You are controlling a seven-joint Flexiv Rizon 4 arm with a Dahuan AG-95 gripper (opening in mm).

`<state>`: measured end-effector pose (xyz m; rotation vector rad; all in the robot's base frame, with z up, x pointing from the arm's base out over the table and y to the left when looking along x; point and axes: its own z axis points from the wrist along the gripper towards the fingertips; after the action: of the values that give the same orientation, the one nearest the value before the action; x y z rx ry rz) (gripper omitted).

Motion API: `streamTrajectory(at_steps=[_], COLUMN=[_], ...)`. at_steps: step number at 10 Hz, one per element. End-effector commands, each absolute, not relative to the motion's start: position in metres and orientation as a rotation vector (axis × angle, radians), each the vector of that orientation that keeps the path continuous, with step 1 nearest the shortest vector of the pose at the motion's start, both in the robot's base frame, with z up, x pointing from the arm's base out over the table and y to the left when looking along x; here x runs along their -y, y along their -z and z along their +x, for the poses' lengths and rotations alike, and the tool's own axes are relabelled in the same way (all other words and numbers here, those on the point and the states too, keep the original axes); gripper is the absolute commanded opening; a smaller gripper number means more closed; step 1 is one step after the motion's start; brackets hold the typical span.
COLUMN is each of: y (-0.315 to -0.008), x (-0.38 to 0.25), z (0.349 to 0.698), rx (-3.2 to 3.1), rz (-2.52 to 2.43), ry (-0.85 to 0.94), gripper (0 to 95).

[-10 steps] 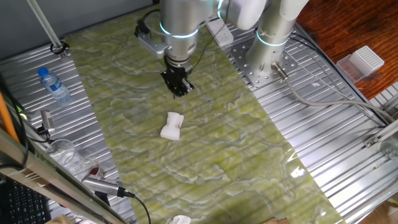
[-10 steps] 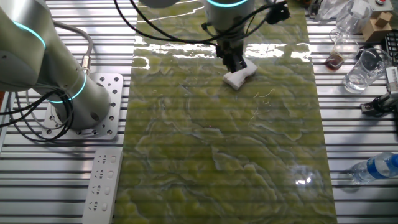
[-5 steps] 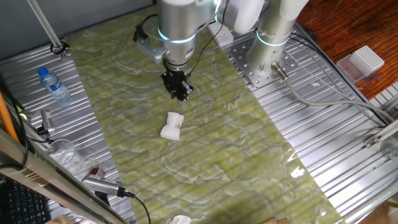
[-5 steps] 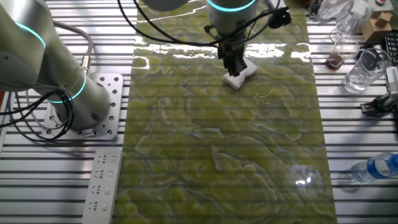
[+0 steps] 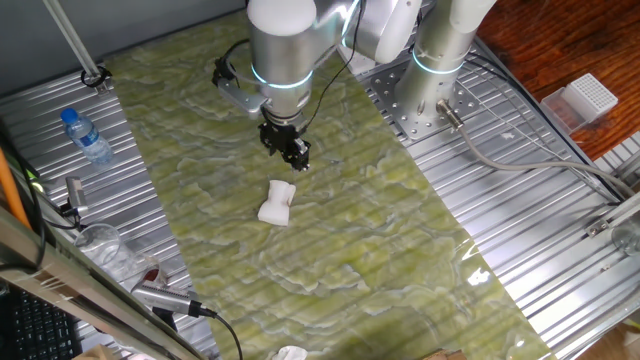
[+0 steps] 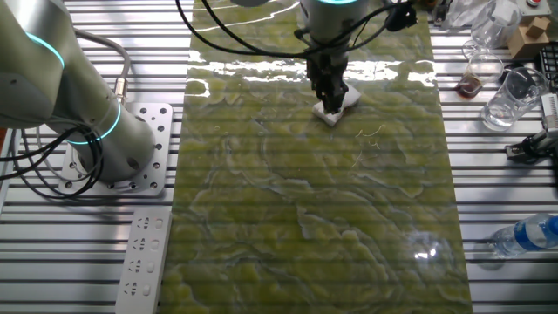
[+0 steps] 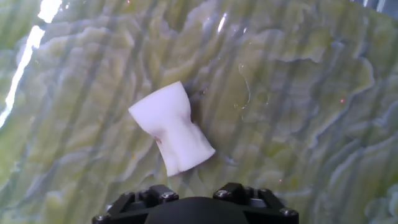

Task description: Clean the tabletop with a sponge

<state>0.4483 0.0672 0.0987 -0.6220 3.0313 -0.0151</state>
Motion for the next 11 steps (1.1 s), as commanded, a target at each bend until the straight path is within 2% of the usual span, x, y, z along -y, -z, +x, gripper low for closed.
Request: streamTrajectory(at_steps=[1, 5, 11], y=[-0.097, -0.074, -0.058], x=[-0.066, -0.068, -0.072], z=[0.446, 0.445, 0.445], rx=[-3.016, -2.973, -2.862], rz=[-0.728, -0.898, -1.156], ry=[0.012, 0.007, -0.058], gripper=[76.0, 76.0, 76.0])
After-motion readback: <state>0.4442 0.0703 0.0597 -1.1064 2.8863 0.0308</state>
